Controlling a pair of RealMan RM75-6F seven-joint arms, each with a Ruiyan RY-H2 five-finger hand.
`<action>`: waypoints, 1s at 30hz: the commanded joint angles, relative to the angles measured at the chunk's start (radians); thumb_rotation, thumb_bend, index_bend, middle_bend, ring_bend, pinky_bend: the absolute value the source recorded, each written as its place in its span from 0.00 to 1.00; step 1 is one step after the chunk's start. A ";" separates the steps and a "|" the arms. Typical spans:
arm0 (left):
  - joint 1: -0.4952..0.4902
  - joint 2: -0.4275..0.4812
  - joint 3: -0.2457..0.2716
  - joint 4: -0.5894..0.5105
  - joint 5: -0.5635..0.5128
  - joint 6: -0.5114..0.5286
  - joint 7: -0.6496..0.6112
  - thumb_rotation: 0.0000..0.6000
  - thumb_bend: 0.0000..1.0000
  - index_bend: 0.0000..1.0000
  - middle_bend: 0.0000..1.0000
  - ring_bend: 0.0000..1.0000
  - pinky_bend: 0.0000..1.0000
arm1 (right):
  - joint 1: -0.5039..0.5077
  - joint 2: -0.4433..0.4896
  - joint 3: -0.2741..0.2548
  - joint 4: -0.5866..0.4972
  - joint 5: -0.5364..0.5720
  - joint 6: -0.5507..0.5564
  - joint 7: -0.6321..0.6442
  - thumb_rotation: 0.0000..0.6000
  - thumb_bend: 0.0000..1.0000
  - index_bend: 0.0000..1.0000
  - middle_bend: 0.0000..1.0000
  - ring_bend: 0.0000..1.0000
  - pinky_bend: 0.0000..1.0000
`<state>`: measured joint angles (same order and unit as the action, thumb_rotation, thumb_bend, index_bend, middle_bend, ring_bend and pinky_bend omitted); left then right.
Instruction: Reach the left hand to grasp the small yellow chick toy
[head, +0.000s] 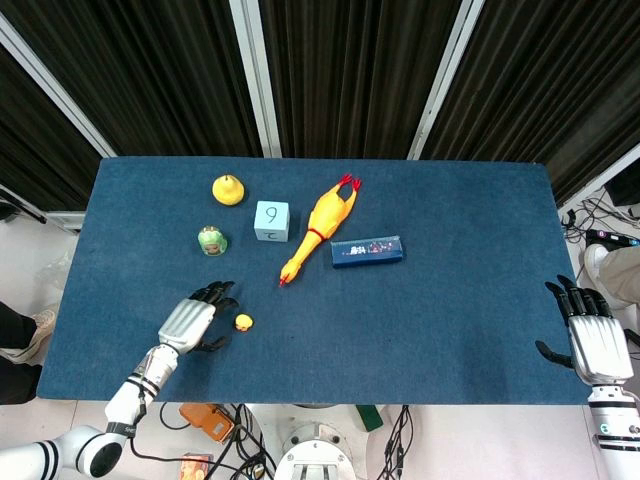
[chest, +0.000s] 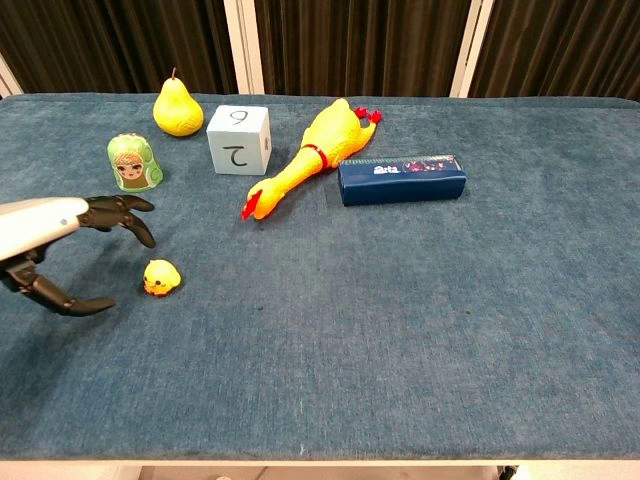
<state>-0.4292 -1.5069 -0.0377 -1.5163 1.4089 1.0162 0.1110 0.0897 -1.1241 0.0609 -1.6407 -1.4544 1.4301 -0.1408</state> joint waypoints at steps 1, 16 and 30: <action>-0.012 -0.011 -0.002 0.004 -0.005 -0.010 0.007 1.00 0.23 0.29 0.04 0.01 0.17 | 0.001 0.000 0.000 0.000 0.000 -0.001 -0.001 1.00 0.26 0.20 0.15 0.22 0.17; -0.072 -0.041 -0.021 0.005 -0.066 -0.063 0.080 1.00 0.26 0.38 0.04 0.02 0.17 | 0.004 0.001 -0.001 -0.001 0.000 -0.005 -0.002 1.00 0.26 0.20 0.15 0.22 0.17; -0.112 -0.042 -0.025 0.022 -0.122 -0.098 0.129 1.00 0.35 0.54 0.11 0.03 0.17 | 0.006 0.002 -0.001 -0.001 0.002 -0.007 -0.003 1.00 0.26 0.20 0.15 0.22 0.17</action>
<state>-0.5384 -1.5503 -0.0611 -1.4966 1.2905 0.9209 0.2387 0.0954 -1.1221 0.0604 -1.6420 -1.4520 1.4231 -0.1436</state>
